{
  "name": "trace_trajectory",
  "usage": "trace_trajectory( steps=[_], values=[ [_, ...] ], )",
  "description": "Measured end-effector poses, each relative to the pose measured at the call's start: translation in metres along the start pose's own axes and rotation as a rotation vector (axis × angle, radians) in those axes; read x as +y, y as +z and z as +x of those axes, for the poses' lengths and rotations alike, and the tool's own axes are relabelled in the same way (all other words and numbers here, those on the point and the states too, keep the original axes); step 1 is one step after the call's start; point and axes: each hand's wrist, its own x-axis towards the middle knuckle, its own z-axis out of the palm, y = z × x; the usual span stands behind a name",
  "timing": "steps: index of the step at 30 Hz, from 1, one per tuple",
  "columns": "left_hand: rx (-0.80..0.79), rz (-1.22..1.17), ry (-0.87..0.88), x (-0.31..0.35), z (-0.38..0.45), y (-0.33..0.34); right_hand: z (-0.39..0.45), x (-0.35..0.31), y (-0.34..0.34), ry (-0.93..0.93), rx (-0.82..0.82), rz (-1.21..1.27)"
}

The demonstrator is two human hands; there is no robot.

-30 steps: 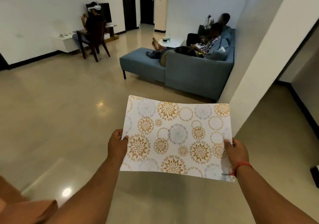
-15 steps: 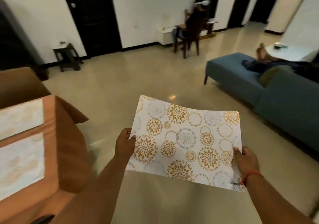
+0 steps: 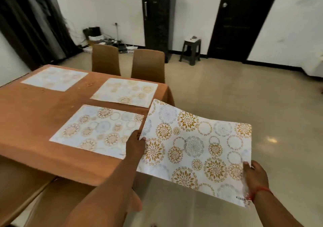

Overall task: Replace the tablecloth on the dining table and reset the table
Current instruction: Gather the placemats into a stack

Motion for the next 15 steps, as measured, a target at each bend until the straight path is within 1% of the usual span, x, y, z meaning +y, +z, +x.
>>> trace_trajectory(
  steps=[5,8,9,12,13,15],
  values=[
    [0.182,0.103,-0.043,-0.007,0.101,-0.055,0.053,-0.077,0.145,-0.073,-0.162,-0.058],
    [0.276,0.198,-0.035,-0.024,0.138,-0.095,0.060,-0.111,0.220,-0.077,-0.263,-0.081],
    [0.286,0.211,-0.044,-0.030,0.147,-0.105,0.060,-0.120,0.238,-0.057,-0.296,-0.071],
    [0.360,0.204,-0.108,-0.044,0.176,-0.136,0.069,-0.144,0.297,-0.052,-0.389,-0.064],
    [0.385,0.198,-0.123,-0.048,0.182,-0.143,0.071,-0.154,0.314,-0.045,-0.398,-0.055],
    [0.473,0.181,-0.180,-0.065,0.193,-0.161,0.075,-0.174,0.361,-0.052,-0.472,-0.072]
  ],
)
